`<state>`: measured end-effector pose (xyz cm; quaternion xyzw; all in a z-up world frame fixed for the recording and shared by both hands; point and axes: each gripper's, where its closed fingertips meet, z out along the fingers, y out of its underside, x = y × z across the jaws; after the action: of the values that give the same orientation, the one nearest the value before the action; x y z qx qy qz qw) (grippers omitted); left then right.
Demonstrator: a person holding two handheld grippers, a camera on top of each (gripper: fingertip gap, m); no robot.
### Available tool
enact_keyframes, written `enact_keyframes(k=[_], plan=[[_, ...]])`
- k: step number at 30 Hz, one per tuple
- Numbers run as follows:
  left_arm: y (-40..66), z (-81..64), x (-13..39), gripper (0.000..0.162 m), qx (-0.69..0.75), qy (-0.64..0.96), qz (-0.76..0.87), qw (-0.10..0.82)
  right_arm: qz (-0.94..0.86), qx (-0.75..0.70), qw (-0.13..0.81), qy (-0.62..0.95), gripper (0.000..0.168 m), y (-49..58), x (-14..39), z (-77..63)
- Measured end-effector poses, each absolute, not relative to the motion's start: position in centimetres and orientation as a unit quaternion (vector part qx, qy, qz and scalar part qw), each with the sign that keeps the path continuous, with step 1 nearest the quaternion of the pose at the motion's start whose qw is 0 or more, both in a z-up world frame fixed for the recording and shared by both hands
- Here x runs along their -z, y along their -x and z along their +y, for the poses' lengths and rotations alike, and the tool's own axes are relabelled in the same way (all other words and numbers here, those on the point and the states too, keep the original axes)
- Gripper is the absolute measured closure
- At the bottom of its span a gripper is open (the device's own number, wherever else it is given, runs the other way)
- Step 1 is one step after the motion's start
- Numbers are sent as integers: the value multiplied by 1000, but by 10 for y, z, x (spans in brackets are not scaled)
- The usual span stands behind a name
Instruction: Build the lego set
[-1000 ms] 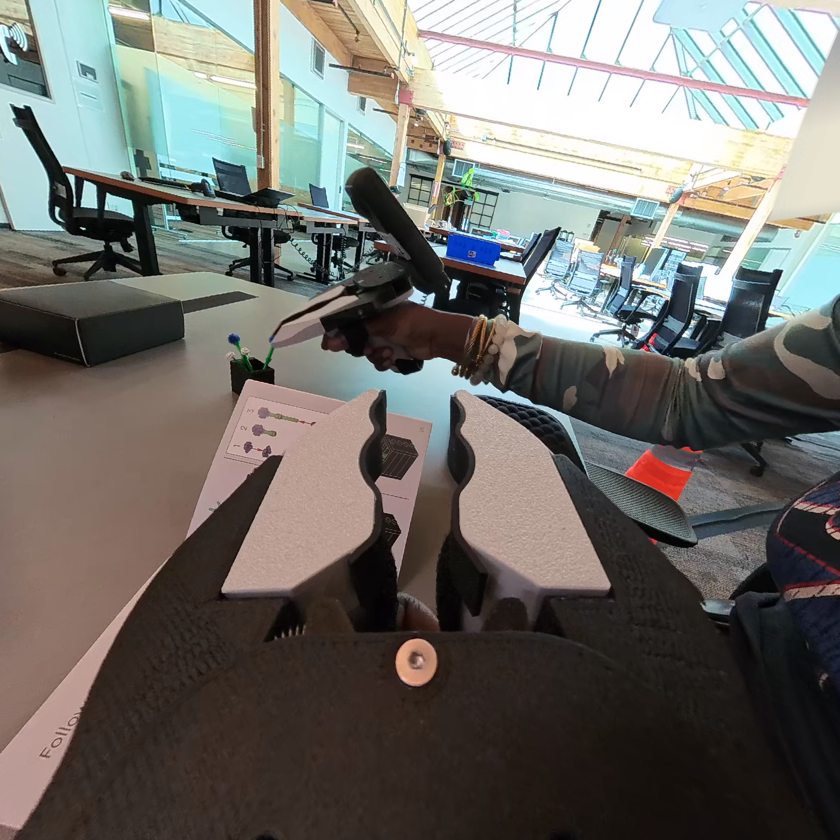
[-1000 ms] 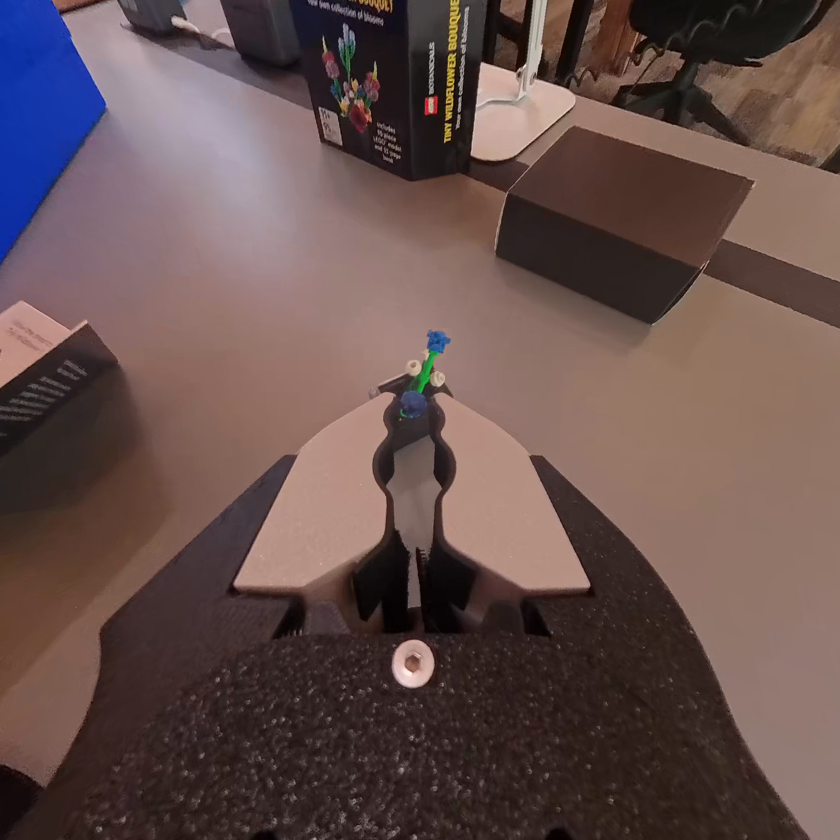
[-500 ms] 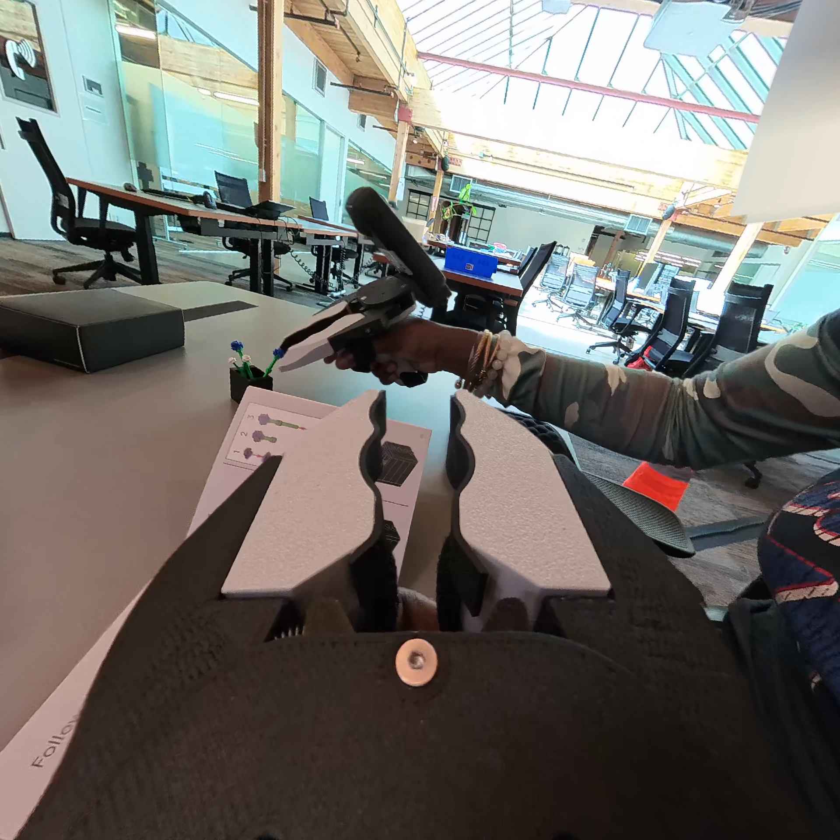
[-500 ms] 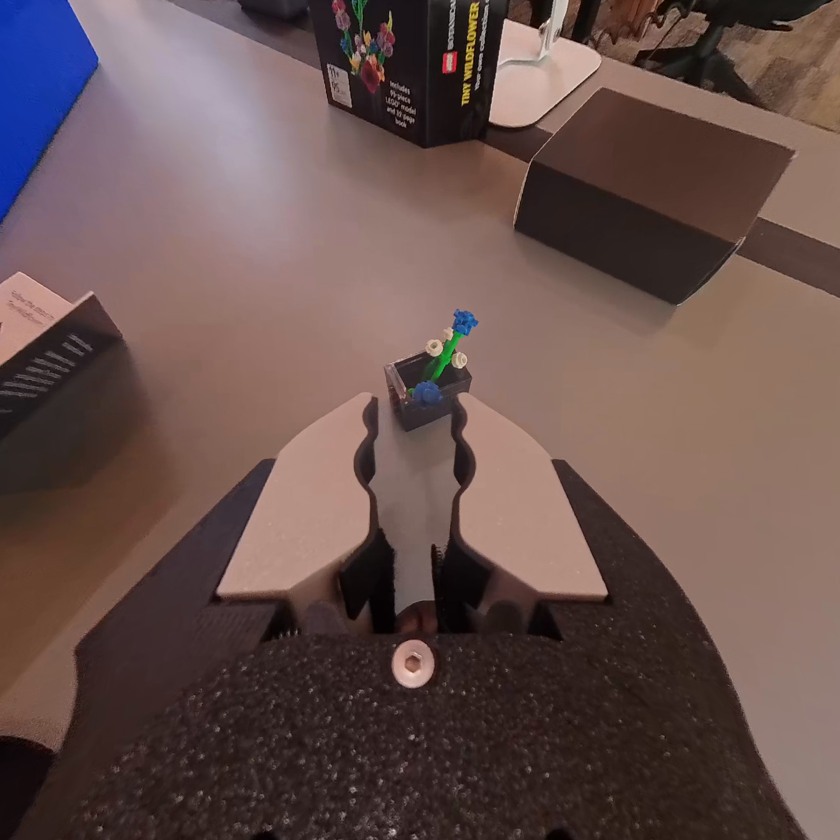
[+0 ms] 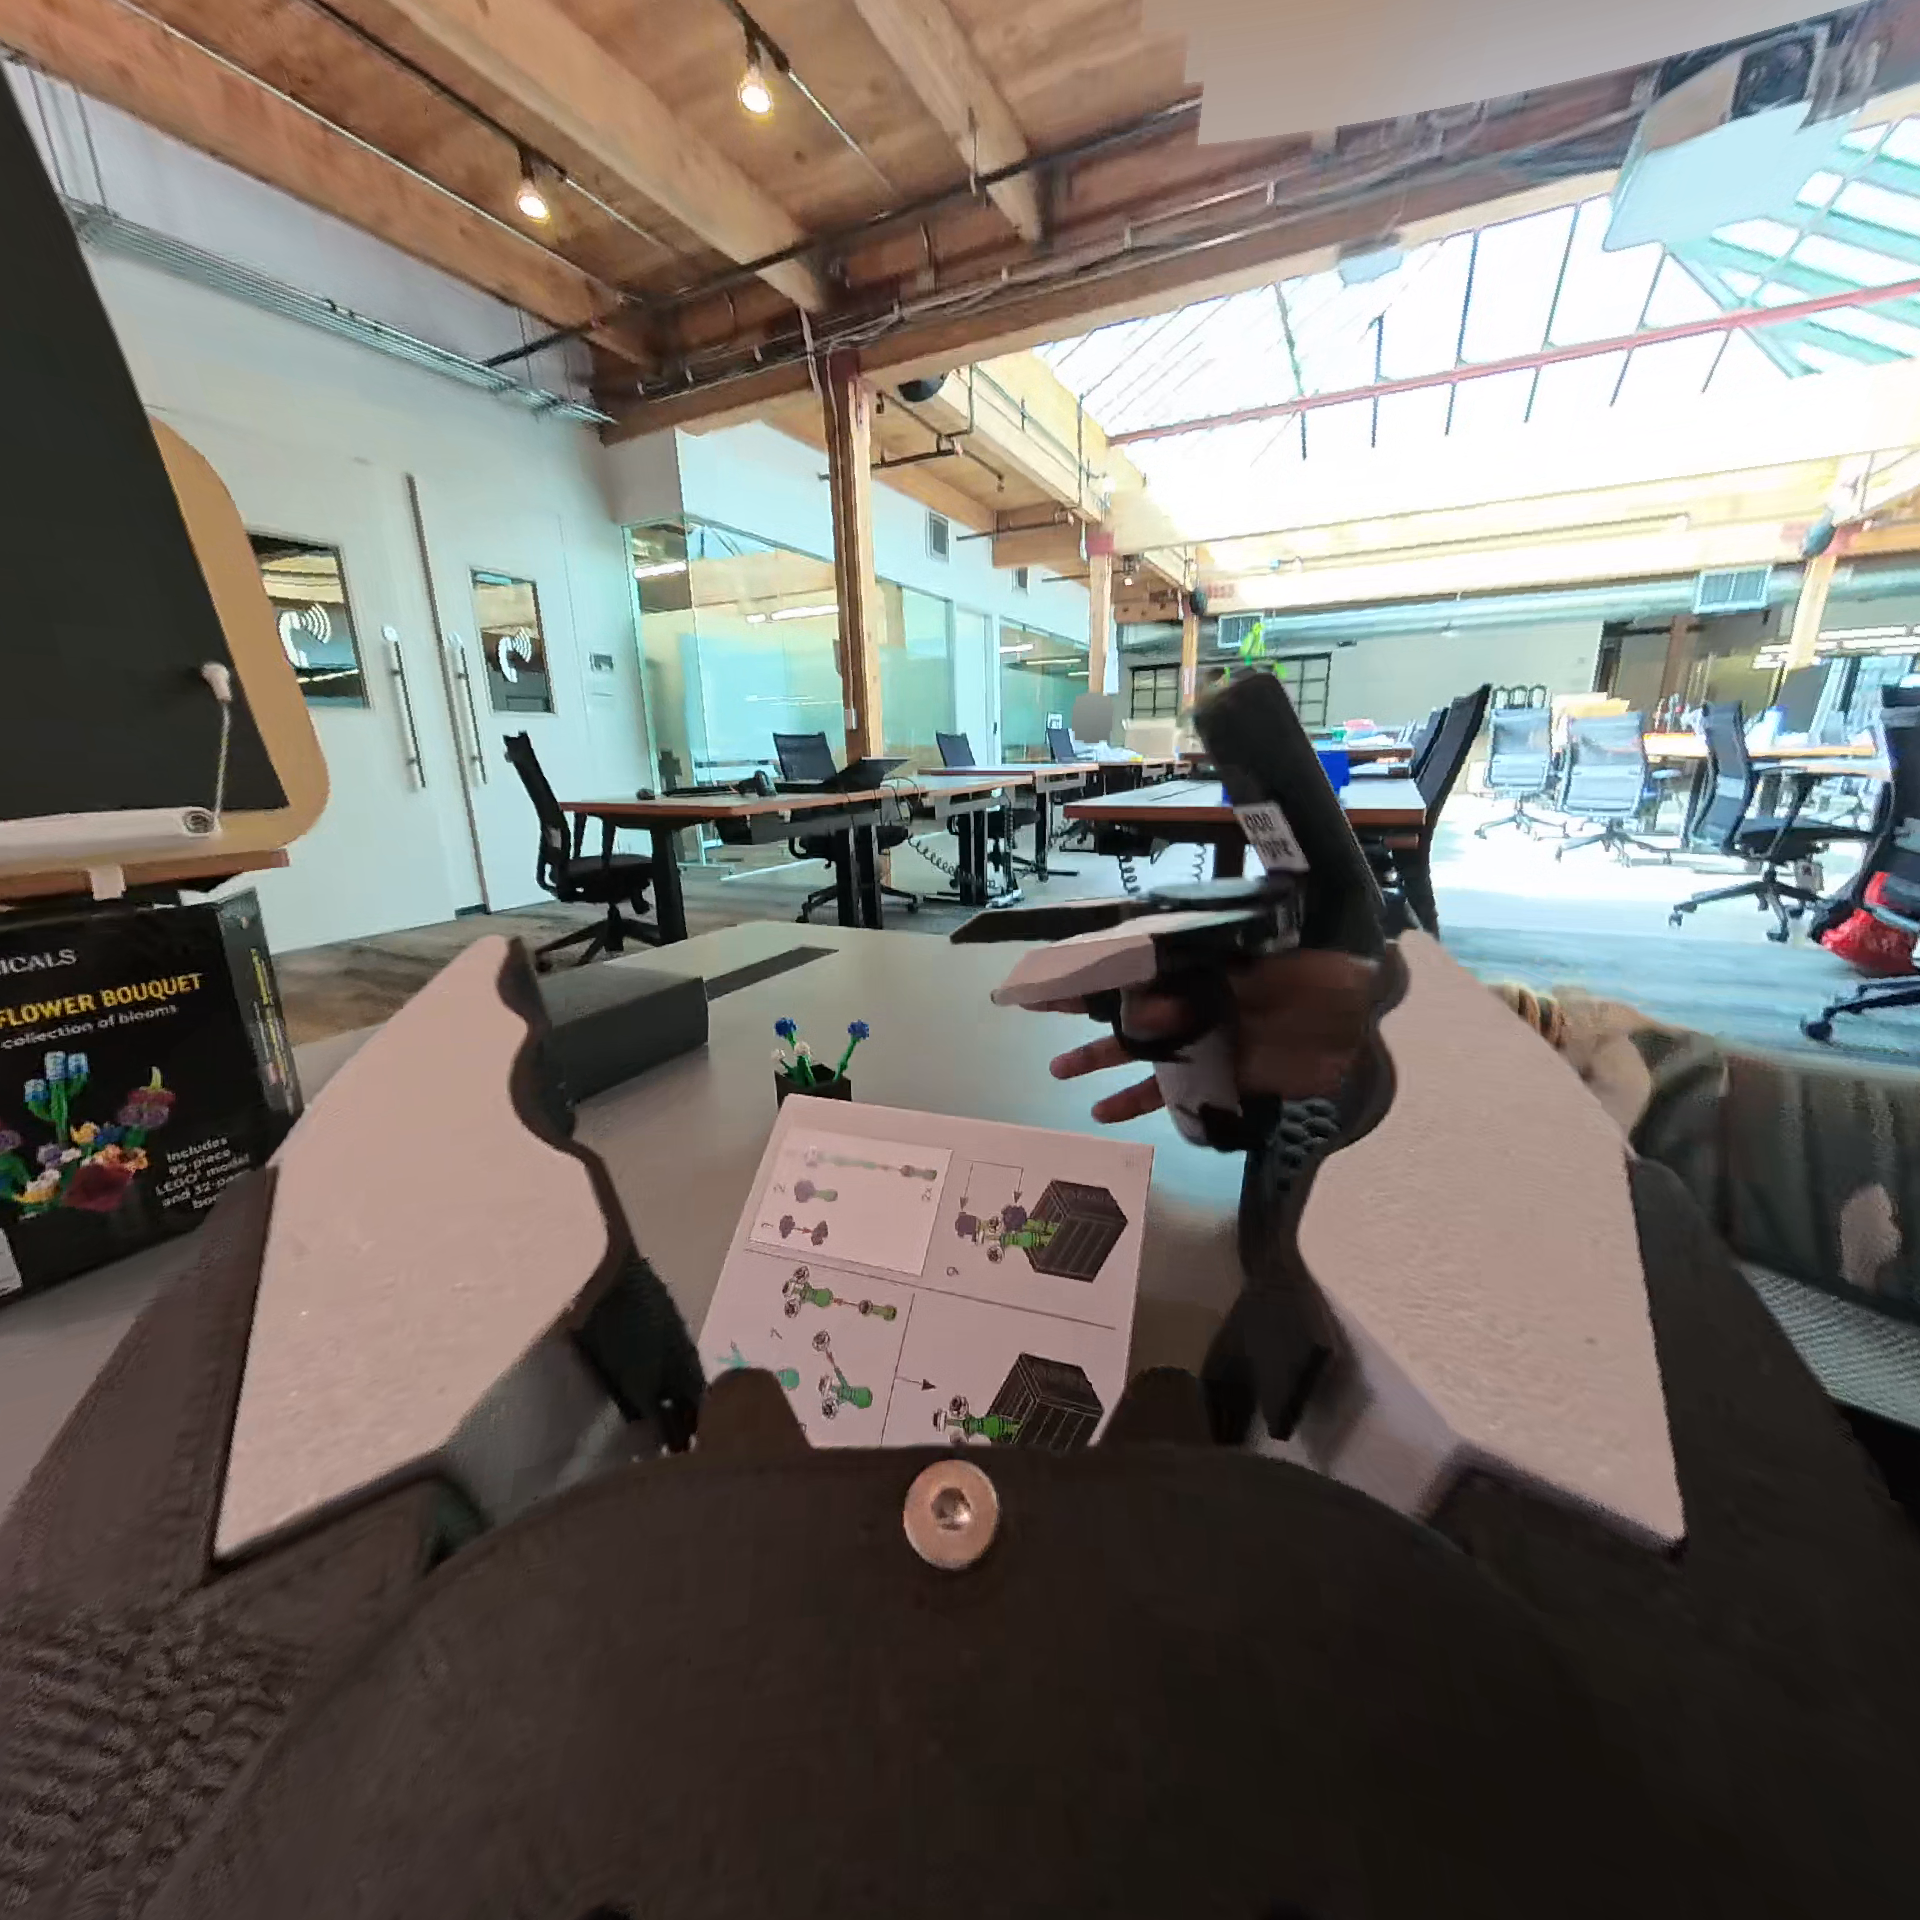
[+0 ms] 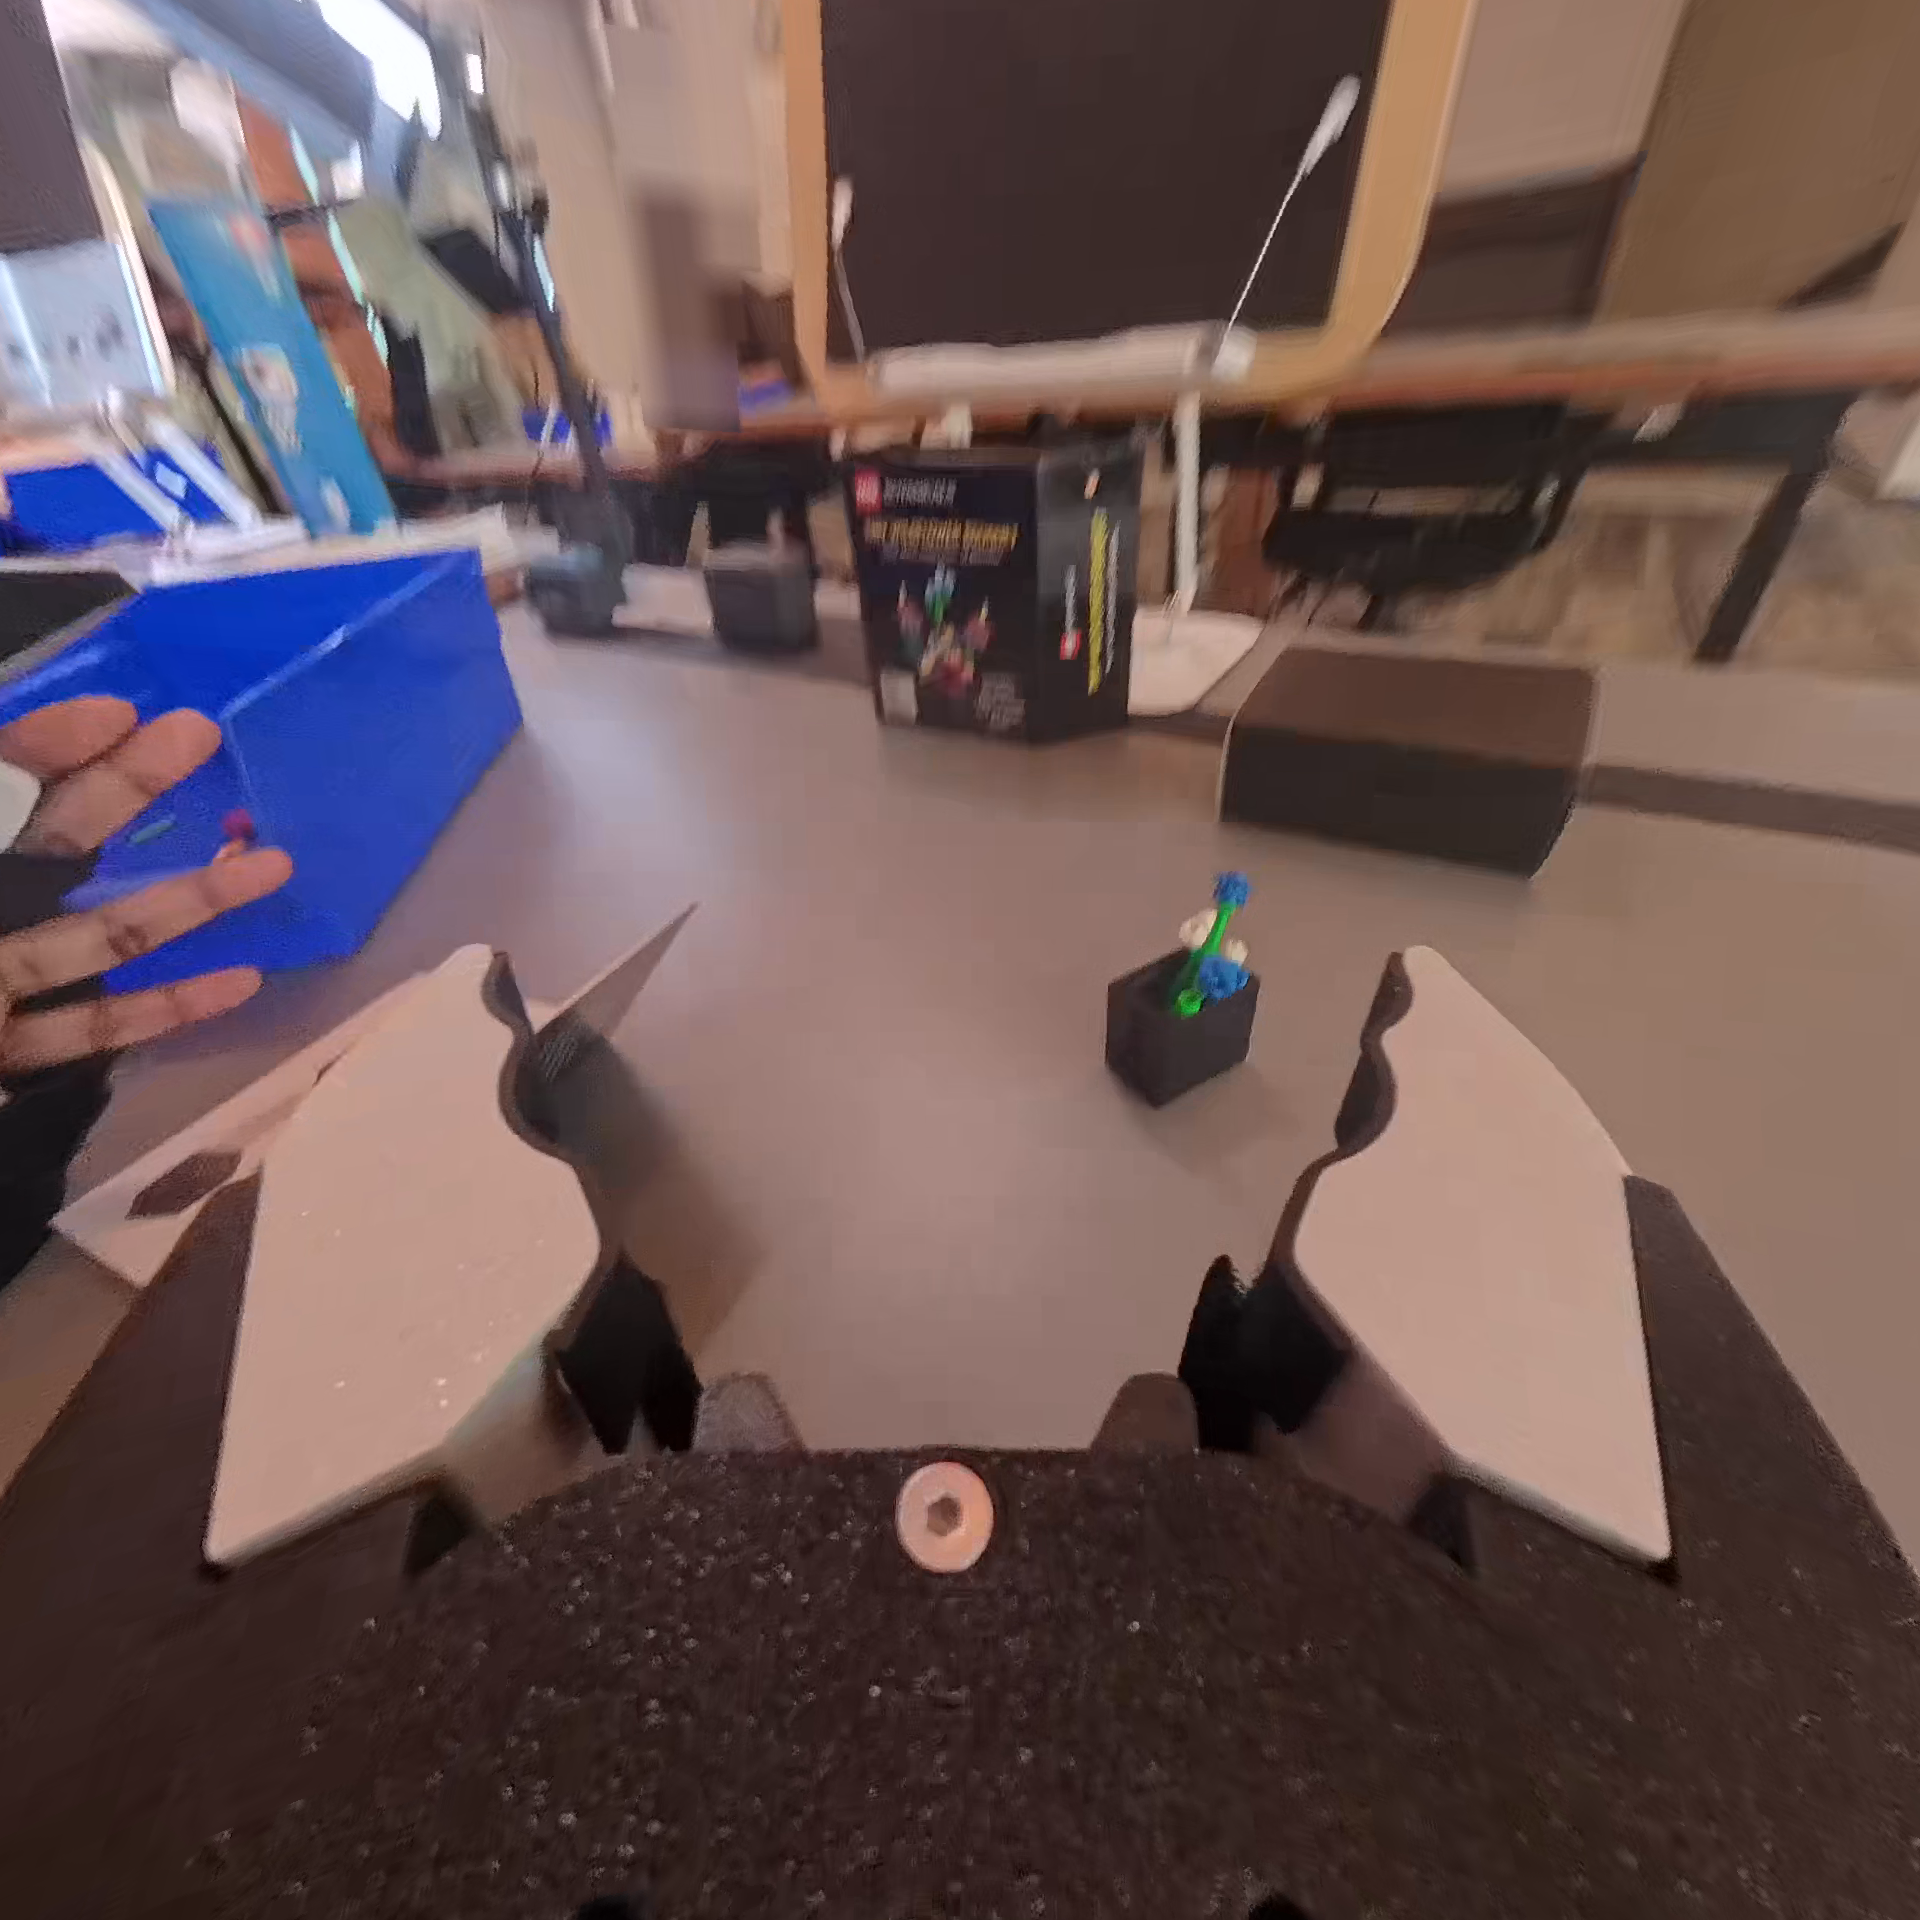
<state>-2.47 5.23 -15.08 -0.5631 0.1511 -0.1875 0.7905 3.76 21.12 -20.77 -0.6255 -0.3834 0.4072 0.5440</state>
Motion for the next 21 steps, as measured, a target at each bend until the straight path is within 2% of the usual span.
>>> enact_keyframes(k=[5, 8, 10, 11, 12, 13, 14, 15, 17, 21], plan=[[30, 41, 149, 17, 200, 576, 148, 779, -328, -449, 603, 573, 21, -51, 186, 204], [33, 31, 147, 18, 194, 592, 160, 765, -326, -466, 622, 538, 36, -57, 178, 197], [34, 23, 143, 23, 196, 598, 165, 760, -328, -486, 628, 512, 56, -59, 171, 190], [36, 20, 141, 34, 197, 602, 165, 756, -329, -494, 631, 500, 75, -61, 168, 187], [38, 18, 142, 55, 195, 608, 166, 751, -336, -502, 630, 488, 102, -62, 166, 182], [41, 15, 143, 81, 192, 617, 168, 744, -348, -508, 625, 480, 135, -64, 165, 177], [43, 13, 145, 116, 187, 627, 170, 737, -360, -511, 619, 476, 163, -64, 166, 173], [47, 12, 148, 140, 179, 640, 167, 728, -365, -510, 613, 481, 165, -64, 167, 172], [56, 16, 158, 160, 156, 677, 155, 703, -374, -514, 603, 482, 166, -63, 170, 170], [67, 29, 199, 161, 88, 763, 188, 612, -387, -523, 590, 478, 160, -58, 171, 165]])
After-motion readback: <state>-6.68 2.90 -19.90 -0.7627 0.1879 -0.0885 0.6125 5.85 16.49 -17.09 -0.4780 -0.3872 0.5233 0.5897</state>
